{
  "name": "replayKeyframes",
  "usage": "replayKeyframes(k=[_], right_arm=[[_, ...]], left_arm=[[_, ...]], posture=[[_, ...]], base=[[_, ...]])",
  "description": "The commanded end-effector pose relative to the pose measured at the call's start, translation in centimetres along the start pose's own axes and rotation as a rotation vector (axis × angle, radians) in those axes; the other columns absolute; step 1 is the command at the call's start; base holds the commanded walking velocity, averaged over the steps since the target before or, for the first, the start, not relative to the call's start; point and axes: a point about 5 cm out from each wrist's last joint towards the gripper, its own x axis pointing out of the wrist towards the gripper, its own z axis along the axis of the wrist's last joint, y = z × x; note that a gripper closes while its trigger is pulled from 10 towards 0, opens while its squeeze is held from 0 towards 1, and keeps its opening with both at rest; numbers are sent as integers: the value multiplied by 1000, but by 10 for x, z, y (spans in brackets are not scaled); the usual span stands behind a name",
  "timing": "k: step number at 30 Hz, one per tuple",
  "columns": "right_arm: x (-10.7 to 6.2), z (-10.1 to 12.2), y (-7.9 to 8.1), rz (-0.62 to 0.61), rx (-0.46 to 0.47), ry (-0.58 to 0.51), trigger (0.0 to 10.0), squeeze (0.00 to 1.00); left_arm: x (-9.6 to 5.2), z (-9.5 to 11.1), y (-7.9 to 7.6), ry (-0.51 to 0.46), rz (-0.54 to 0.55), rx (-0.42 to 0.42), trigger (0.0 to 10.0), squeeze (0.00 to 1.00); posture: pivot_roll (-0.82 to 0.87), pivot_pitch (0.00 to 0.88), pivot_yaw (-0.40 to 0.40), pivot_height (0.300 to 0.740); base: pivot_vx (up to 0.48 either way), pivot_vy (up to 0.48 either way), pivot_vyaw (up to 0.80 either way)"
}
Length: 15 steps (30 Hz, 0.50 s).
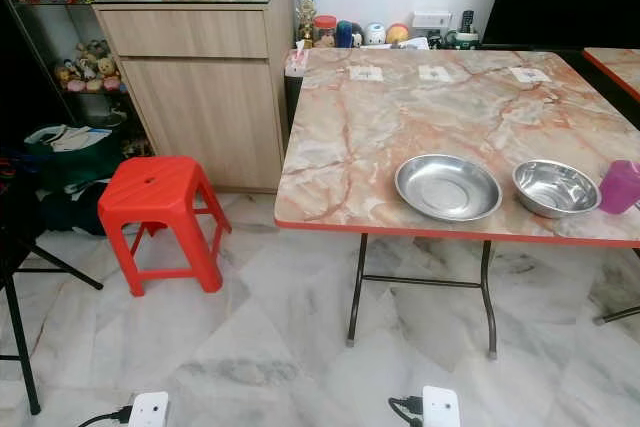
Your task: Setting the table
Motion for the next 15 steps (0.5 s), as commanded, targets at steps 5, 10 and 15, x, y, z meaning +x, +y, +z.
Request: replayKeyframes(k=[5, 10, 15], right_arm=[[4, 19, 0, 87, -18, -4, 10000, 0], [4, 19, 0, 87, -22, -2, 10000, 0], [4, 18, 1, 113, -7, 5, 10000, 0]], left_arm=[[-6, -26, 9, 45, -33, -30, 10000, 0], [-6, -26, 9, 45, -33, -30, 10000, 0], [-6, -23, 8, 21, -30, 46, 10000, 0]], posture=[[110, 64, -51, 740], [110, 64, -51, 740], [111, 73, -58, 740]], base=[[0, 0, 0], [0, 0, 0], [0, 0, 0]])
